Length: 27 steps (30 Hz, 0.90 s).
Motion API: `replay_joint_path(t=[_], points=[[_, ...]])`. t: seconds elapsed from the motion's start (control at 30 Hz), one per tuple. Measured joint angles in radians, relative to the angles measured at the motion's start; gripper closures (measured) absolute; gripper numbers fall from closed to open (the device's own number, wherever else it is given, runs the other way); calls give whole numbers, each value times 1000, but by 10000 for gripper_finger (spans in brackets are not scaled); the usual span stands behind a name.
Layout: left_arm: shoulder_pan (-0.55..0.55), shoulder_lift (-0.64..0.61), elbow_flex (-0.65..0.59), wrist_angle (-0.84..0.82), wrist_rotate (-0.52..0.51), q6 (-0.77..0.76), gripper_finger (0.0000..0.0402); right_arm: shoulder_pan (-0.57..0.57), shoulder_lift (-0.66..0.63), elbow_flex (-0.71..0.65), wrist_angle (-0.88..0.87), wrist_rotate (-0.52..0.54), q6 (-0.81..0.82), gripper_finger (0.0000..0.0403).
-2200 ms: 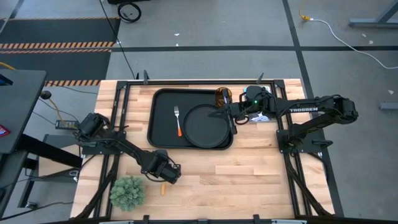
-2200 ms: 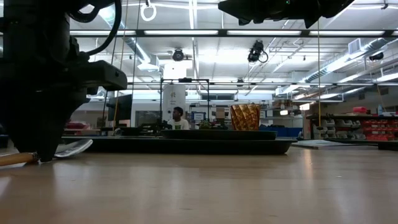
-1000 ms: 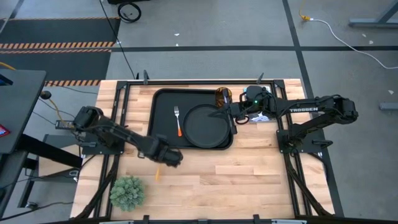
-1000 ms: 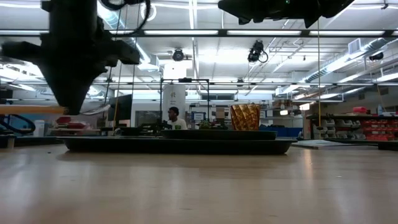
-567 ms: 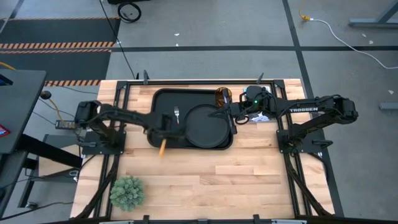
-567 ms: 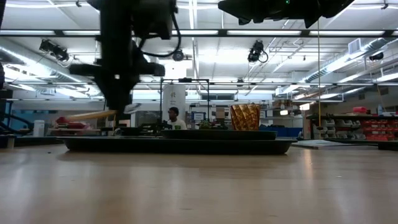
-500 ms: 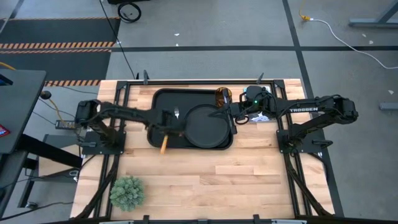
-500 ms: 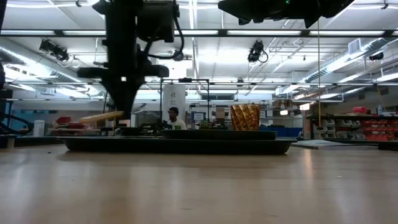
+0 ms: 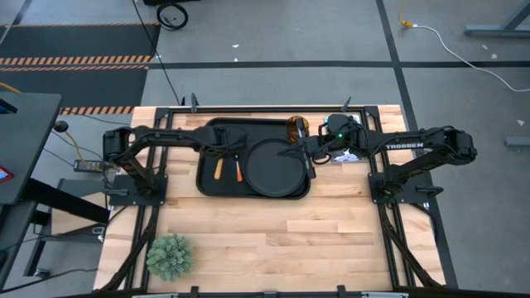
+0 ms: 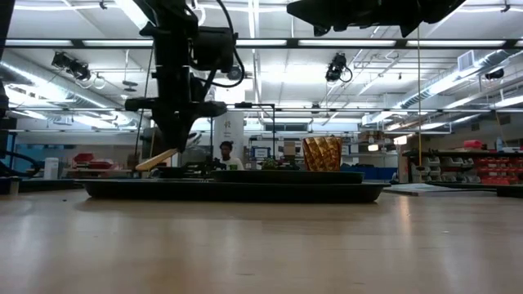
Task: Pick and place plate/cup/fork/spoon on tray
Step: Put the light brown spoon on the black tray on the left side of the orange fork
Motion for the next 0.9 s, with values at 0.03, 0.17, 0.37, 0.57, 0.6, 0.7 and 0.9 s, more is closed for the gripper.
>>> replay_joint_path(t=[0.03, 0.17, 0.37, 0.57, 0.6, 0.7, 0.9], points=[[5, 0, -1, -1, 0, 12, 359, 0, 0, 0, 0, 0, 4, 399], [23, -1, -26, 61, -3, 44, 359, 0, 0, 0, -1, 0, 18, 399], [52, -1, -167, 223, 54, 56, 359, 2, 0, 0, -27, 6, 24, 399], [100, 0, -199, 246, 140, 52, 359, 5, 0, 0, -21, 10, 18, 399], [104, 0, -199, 249, 150, 52, 359, 5, 0, 0, -20, 10, 18, 399], [120, 0, -199, 256, 185, 40, 359, 5, 0, 0, -19, 10, 16, 399], [153, 0, -199, 253, 246, 32, 359, 6, 0, 0, -21, 10, 8, 399]])
